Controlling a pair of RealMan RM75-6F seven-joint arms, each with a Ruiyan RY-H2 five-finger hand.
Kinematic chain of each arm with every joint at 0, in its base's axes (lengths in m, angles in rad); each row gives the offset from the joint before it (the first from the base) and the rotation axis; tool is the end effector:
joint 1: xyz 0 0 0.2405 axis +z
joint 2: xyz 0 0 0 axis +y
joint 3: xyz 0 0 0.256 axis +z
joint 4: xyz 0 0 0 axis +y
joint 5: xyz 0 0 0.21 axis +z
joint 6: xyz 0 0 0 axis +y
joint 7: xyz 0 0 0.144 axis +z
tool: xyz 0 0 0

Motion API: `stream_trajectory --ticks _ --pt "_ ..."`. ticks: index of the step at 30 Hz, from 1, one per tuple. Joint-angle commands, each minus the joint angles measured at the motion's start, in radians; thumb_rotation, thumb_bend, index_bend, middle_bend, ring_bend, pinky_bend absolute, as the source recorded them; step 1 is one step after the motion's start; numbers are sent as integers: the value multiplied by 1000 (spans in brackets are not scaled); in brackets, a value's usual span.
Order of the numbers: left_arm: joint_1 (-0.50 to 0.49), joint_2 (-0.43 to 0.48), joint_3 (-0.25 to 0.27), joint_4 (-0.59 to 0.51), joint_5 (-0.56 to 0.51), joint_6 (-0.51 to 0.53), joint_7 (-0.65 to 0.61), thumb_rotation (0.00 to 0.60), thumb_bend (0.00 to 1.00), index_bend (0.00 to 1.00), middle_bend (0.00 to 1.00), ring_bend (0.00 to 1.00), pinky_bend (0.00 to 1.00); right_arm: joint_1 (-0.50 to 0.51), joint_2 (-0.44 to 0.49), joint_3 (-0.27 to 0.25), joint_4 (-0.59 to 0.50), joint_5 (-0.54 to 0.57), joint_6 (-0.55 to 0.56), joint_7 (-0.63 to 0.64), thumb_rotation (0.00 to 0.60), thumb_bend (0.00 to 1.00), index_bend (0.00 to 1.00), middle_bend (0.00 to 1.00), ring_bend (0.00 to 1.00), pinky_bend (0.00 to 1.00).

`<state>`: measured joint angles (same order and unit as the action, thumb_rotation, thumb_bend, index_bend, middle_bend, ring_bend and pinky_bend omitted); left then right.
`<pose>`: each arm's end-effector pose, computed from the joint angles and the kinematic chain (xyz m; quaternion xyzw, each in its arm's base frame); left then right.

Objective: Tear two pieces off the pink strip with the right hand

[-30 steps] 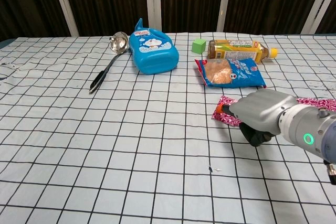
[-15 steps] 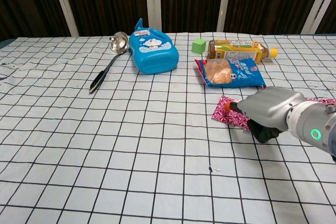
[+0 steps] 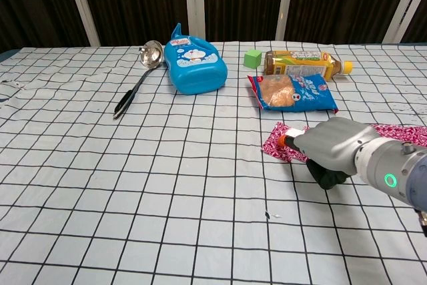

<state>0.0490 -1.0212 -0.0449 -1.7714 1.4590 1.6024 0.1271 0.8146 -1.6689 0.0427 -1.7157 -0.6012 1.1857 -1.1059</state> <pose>-0.3073 0.1372 0.1923 -0.5482 -0.3829 -0.3497 0.6562 -0.1413 -0.2769 -0.0639 0.8160 -0.3115 0.1452 0.4648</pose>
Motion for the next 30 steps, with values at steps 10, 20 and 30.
stream_trajectory --ticks 10,20,30 --pt "1 9 0 5 2 0 -28 600 276 147 0 0 84 34 -56 8 6 21 14 -29 600 842 99 837 882 711" --pt "2 14 0 7 3 1 -42 600 276 147 0 0 84 55 -82 15 -8 30 31 -51 600 842 102 836 882 711" --pt "2 17 -1 10 1 0 -51 600 275 148 0 0 84 68 -91 31 -37 16 65 -58 600 842 102 836 881 711"
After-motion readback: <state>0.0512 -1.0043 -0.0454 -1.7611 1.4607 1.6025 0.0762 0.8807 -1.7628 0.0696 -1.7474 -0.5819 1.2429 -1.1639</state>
